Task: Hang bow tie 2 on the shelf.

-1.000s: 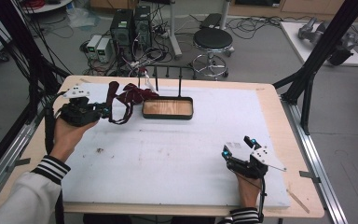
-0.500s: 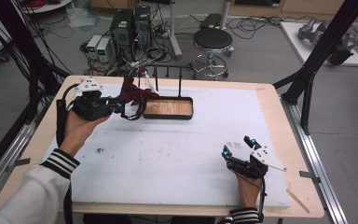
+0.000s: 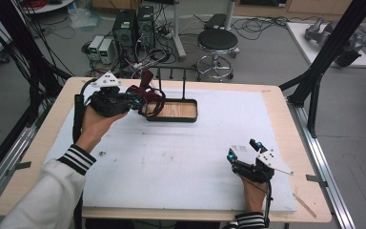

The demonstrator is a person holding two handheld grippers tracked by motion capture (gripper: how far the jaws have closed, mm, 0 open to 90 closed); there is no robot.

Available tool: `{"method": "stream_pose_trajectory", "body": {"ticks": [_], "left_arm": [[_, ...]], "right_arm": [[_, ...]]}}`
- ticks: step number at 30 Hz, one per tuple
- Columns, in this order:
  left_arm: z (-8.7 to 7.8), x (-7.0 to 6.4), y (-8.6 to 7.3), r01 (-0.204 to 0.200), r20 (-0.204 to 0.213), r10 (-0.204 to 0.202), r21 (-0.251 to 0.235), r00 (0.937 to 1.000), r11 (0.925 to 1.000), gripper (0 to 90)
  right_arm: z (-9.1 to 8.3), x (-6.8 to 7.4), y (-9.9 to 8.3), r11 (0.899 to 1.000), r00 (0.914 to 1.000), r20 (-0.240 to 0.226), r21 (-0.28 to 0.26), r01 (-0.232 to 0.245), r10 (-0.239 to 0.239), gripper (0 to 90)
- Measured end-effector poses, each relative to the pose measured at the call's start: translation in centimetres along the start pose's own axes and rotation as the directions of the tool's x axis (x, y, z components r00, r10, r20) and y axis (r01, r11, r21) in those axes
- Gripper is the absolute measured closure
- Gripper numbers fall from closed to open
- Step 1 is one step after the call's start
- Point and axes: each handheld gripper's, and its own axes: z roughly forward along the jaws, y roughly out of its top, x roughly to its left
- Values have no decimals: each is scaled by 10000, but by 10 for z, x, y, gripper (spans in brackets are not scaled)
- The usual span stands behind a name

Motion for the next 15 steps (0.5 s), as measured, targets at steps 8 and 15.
{"method": "stream_pose_trajectory", "body": {"ticks": [8,15], "left_arm": [[13,-5,12,-31,131,35,-253,9999,9997,762],[22,-8,23,-53,235,63,-440,9997,9990,762]], "right_arm": [[0,0,0,10000,10000,1,-1,-65,65,107],[0,0,0,10000,10000,21,-27,-44,44,107]]}}
